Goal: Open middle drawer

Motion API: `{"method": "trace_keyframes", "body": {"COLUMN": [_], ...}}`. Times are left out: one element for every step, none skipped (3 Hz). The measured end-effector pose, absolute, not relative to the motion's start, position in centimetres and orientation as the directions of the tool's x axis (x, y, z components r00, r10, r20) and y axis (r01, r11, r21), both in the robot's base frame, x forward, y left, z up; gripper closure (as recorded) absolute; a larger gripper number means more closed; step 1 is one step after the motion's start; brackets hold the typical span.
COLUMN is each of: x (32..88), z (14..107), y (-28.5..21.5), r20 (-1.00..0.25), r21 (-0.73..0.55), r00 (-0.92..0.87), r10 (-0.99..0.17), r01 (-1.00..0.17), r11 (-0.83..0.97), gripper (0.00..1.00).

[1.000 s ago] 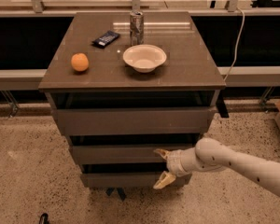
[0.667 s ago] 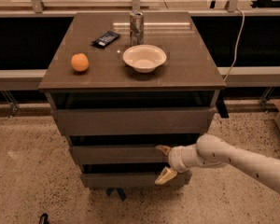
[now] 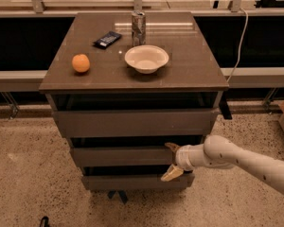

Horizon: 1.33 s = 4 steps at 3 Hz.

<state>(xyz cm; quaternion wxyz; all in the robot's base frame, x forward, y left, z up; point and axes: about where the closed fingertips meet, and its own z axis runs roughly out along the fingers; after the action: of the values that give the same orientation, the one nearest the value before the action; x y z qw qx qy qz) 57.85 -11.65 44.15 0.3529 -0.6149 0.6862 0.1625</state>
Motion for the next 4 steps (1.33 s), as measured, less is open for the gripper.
{"method": "trace_keyframes", "body": {"x": [58.5,59.5,60.7,61.4], "z": [43.7,43.7,44.0,44.0], "y": [-12.3,-12.2,-11.8,-11.1], "r20": [-0.674,-0.652,-0.622,-0.592], "r21": [-0.241,-0.275,-0.313,-0.332], "r00": [-0.006,0.014,0.046,0.075], "r10": [-0.739,-0.758,-0.782,-0.803], "r01": [-0.943,-0.936,-0.929,-0.93], "r11": [0.228,0.218,0.195,0.158], "gripper": [0.16,0.17,0.17,0.32]}}
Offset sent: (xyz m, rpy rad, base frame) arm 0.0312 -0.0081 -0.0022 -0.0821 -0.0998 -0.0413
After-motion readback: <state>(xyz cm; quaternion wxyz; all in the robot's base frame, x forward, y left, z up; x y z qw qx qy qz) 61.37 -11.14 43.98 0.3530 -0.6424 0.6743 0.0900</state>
